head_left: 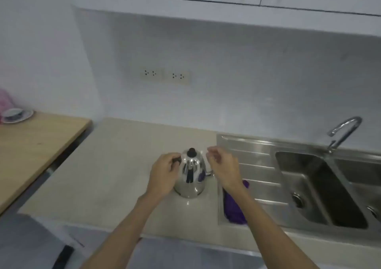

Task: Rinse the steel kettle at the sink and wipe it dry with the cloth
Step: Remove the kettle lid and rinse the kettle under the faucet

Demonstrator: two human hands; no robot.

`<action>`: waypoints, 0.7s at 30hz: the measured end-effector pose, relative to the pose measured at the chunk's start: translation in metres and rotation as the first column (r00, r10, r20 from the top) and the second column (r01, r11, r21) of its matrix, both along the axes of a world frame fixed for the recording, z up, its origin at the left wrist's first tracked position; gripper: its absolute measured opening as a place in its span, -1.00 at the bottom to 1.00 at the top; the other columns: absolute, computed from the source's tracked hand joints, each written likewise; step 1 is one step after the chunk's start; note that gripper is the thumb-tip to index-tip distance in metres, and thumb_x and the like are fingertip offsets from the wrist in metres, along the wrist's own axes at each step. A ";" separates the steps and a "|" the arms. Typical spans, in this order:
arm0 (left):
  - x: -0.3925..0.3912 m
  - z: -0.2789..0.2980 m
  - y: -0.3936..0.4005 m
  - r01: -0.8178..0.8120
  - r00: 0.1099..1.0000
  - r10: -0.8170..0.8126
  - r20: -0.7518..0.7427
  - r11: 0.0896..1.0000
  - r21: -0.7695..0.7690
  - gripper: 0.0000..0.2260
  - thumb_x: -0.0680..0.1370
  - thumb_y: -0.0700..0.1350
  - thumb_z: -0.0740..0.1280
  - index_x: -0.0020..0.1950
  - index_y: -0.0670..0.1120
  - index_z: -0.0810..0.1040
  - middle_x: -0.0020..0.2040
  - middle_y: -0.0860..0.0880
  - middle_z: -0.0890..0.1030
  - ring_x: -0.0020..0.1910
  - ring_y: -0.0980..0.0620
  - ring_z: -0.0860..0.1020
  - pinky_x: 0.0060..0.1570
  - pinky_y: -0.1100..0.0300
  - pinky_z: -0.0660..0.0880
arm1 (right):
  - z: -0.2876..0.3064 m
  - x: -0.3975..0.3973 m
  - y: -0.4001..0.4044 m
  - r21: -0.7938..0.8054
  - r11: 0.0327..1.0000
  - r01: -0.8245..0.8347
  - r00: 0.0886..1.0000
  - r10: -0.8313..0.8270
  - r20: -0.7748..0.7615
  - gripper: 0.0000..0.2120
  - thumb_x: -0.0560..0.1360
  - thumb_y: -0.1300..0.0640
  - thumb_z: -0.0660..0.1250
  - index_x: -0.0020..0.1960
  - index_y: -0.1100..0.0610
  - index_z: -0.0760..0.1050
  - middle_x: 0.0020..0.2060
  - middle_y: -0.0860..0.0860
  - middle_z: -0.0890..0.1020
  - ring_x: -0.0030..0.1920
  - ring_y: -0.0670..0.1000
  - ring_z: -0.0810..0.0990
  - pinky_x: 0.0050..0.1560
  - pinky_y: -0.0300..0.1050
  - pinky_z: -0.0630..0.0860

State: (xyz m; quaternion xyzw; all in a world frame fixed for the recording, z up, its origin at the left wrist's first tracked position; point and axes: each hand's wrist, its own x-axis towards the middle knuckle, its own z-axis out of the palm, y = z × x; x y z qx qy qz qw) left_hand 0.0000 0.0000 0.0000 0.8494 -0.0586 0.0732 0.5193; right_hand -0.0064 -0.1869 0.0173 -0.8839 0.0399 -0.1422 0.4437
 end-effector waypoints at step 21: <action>0.143 -0.092 0.007 0.258 0.938 -0.151 -0.313 0.905 0.338 -0.56 0.69 0.00 0.04 -0.12 -0.26 0.55 -0.13 -0.32 0.65 -0.10 -0.30 0.59 -0.07 0.01 0.48 | -0.086 0.099 0.060 0.098 0.988 0.116 0.992 -0.110 -0.067 -0.80 0.57 0.30 0.26 0.18 0.22 0.47 0.20 0.10 0.57 0.24 0.03 0.53 0.14 0.06 0.59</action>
